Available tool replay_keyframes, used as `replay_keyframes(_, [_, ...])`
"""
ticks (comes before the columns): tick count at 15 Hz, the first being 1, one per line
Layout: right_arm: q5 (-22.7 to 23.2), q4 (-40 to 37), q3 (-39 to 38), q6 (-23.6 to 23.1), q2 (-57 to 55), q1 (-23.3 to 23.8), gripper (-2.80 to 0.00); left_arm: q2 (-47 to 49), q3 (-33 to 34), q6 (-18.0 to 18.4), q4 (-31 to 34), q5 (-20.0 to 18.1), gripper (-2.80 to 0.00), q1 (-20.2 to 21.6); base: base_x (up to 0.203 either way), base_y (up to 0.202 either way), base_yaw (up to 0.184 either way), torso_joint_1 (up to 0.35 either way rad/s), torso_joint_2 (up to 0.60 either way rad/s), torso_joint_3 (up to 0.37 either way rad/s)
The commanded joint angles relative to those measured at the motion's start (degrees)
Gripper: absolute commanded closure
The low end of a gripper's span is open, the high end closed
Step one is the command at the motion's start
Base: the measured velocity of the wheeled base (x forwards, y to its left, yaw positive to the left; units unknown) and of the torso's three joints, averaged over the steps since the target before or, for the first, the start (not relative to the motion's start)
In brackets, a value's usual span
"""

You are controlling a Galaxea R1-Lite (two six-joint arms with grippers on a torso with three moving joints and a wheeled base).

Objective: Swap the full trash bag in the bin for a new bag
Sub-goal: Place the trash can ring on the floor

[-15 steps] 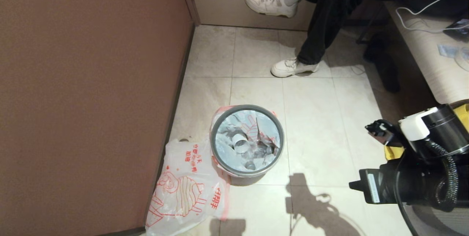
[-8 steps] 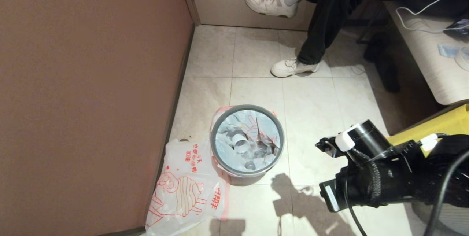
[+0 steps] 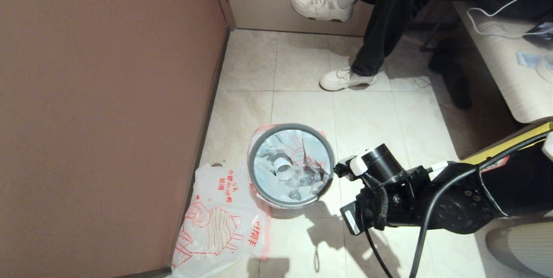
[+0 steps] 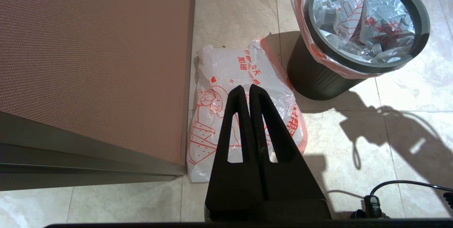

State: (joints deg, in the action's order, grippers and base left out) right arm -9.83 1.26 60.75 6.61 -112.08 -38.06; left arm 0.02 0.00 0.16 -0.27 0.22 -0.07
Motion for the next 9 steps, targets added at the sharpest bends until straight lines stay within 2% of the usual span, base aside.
replay_keyframes(1, [-2.2, 4.3, 0.9, 0.0, -4.7, -2.1, 0.0, 0.0, 0.0, 0.0, 0.0, 0.0, 0.0, 0.0, 0.0, 0.0, 0.0, 0.0, 0.0, 0.0])
replay_keyframes(3, [-5.4, 7.6, 5.3, -0.1, -9.1, -3.6, 0.0, 0.0, 0.0, 0.0, 0.0, 0.0, 0.0, 0.0, 0.0, 0.0, 0.0, 0.0, 0.0, 0.0])
replay_keyframes(5, [-7.7, 7.8, 11.8, -0.2, -11.6, -3.5, 0.0, 0.0, 0.0, 0.0, 0.0, 0.0, 0.0, 0.0, 0.0, 0.0, 0.0, 0.0, 0.0, 0.0])
replay_keyframes(9, [-9.7, 3.2, 18.9, -1.4, -14.3, -2.8, 0.0, 0.0, 0.0, 0.0, 0.0, 0.0, 0.0, 0.0, 0.0, 0.0, 0.0, 0.0, 0.0, 0.0])
